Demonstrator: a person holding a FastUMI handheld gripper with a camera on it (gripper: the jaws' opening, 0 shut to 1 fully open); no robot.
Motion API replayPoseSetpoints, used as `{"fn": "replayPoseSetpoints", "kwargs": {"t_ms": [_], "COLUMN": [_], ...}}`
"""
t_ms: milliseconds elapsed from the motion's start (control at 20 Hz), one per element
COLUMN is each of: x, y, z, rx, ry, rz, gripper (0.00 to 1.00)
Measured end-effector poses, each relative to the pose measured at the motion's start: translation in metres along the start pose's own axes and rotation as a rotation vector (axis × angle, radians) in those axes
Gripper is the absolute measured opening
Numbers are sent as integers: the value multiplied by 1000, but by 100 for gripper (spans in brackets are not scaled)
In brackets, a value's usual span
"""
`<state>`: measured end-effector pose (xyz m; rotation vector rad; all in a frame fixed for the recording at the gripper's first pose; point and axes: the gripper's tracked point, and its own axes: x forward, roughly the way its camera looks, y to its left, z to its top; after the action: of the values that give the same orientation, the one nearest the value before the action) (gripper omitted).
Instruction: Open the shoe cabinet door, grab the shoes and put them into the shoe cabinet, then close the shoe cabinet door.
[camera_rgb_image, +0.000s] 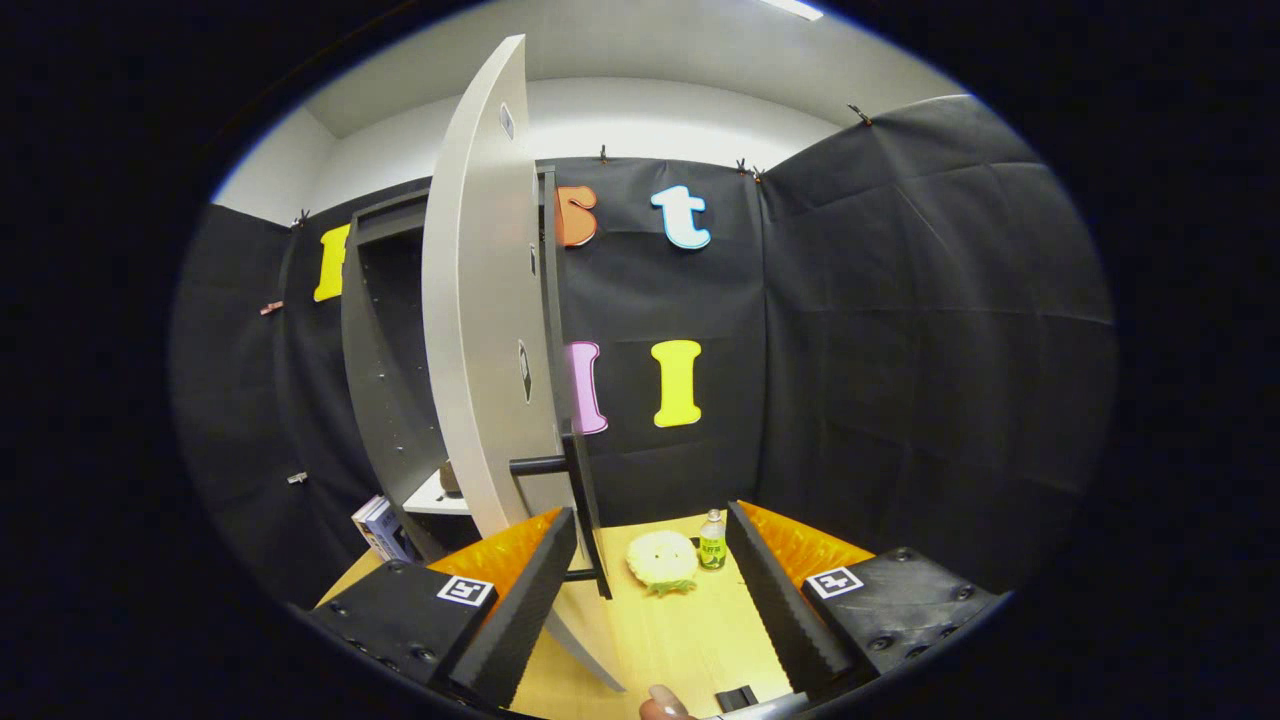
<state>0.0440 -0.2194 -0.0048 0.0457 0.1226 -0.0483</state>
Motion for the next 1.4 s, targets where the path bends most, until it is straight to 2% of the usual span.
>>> {"fn": "replayPoseSetpoints", "kwargs": {"t_ms": [350,900,1250,1400], "x": [-3,14,39,45], "y": [27,144,196,226], "z": [-6,-25,-46,-45], "rx": [21,45,106,68], "ry": [1,27,56,25], "rz": [35,173,202,184], "gripper": [95,95,95,95]}}
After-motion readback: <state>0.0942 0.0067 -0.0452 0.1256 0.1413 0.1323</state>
